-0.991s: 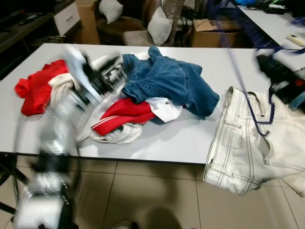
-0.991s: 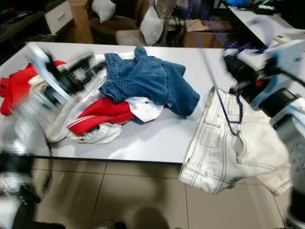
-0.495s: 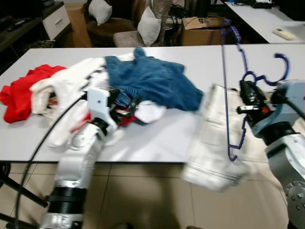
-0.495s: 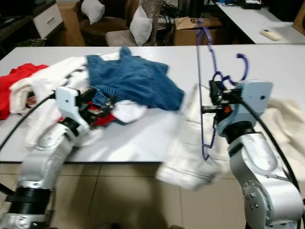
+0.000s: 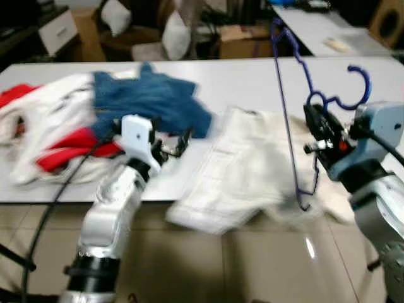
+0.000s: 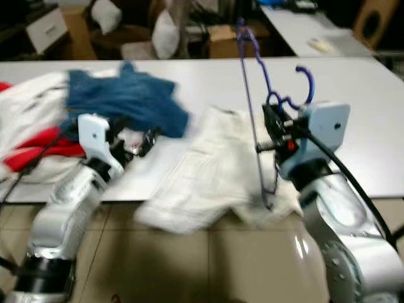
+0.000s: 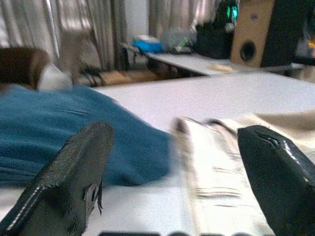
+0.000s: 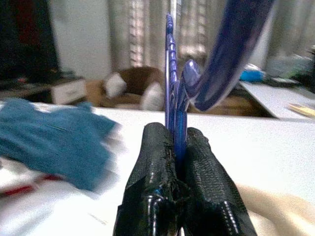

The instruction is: Hang hanger

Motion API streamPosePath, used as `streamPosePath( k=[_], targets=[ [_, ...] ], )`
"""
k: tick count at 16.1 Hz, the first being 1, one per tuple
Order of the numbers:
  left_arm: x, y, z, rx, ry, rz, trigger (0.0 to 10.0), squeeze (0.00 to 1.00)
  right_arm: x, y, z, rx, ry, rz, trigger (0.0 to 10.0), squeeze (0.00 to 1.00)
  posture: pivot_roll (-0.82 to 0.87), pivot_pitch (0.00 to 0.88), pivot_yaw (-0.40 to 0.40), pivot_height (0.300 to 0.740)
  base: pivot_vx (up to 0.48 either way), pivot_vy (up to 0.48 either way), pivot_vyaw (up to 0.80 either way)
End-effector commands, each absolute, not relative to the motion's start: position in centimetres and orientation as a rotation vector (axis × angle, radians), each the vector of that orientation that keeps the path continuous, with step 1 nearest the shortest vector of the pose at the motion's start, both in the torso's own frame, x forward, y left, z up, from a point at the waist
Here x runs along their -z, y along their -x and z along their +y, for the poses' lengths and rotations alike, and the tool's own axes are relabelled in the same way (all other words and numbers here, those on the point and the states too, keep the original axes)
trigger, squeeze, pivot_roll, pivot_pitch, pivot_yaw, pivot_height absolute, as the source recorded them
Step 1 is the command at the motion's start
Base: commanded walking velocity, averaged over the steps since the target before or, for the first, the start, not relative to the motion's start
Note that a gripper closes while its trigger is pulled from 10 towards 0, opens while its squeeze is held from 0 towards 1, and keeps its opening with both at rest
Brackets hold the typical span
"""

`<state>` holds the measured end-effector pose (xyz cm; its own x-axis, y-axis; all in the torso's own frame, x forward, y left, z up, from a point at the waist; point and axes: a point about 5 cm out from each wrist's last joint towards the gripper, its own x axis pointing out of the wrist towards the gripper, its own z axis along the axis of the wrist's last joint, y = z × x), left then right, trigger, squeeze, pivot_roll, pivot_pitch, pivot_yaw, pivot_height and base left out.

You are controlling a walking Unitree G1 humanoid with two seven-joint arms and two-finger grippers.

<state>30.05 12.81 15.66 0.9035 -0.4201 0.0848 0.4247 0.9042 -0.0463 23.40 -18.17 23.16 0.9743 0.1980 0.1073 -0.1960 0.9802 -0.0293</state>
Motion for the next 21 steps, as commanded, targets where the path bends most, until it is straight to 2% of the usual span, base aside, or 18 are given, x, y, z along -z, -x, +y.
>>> streamPosePath(
  k=[1, 2, 3, 5, 9, 12, 15, 16, 17, 21],
  targets=[
    [-16.1, -30.1, 12.7, 0.440, 0.029, -0.089, 10.0, 0.57, -23.1, -23.0, -18.2, -0.194, 0.042, -0.105, 10.0, 0.00, -0.23, 0.000, 0.072, 0.740, 0.000, -0.446, 0.00],
    [-16.1, -30.1, 12.7, 0.440, 0.022, -0.088, 10.0, 0.57, -23.0, -23.0, -18.2, -0.185, 0.049, -0.101, 10.0, 0.00, -0.22, 0.000, 0.072, 0.740, 0.000, -0.446, 0.00],
    [-16.0, -30.1, 12.9, 0.432, 0.004, -0.076, 10.0, 0.51, -22.1, -22.9, -18.2, -0.157, 0.061, -0.072, 10.0, 0.00, -0.22, 0.000, 0.069, 0.740, 0.000, 0.000, 0.00],
    [-16.0, -30.0, 13.5, 0.439, -0.005, -0.082, 10.0, 0.49, -21.5, -22.7, -18.0, -0.153, -0.013, -0.053, 10.0, 0.00, -0.22, 0.000, 0.072, 0.740, 0.000, 0.000, 0.00],
    [-15.6, -30.1, 13.9, 0.427, -0.014, -0.056, 10.0, 0.49, -20.8, -22.6, -17.2, -0.179, -0.031, -0.036, 10.0, 0.00, -0.21, 0.000, 0.075, 0.740, 0.000, 0.480, -0.79],
    [-15.3, -30.2, 14.6, 0.388, -0.017, -0.046, 10.0, 0.48, -20.5, -22.8, -16.5, -0.222, -0.008, -0.026, 10.0, 0.00, -0.21, 0.000, 0.071, 0.740, 0.000, 0.320, -0.35],
    [-15.5, -30.5, 15.6, 0.372, -0.029, -0.035, 10.0, 0.32, -20.5, -22.3, -16.2, -0.384, 0.055, 0.000, 10.0, 0.00, -0.21, 0.000, 0.065, 0.740, 0.000, 0.000, 0.00],
    [-15.5, -30.5, 15.9, 0.377, -0.034, -0.031, 10.0, 0.20, -20.7, -21.9, -16.7, -0.424, 0.051, 0.005, 10.0, 0.00, -0.21, 0.000, 0.063, 0.740, 0.000, 0.000, 0.00],
    [-14.9, -30.5, 16.1, 0.380, -0.065, 0.001, 10.0, 0.14, -20.9, -21.6, -17.1, -0.467, 0.066, 0.020, 10.0, 0.00, -0.21, 0.000, 0.060, 0.740, 0.000, 0.000, 0.00],
    [-13.6, -30.3, 16.1, 0.361, -0.076, 0.044, 10.0, 0.16, -19.5, -21.8, -16.2, -0.459, 0.058, 0.075, 10.0, 0.00, -0.21, 0.000, 0.058, 0.740, 0.000, 0.000, 0.00]
  ],
)
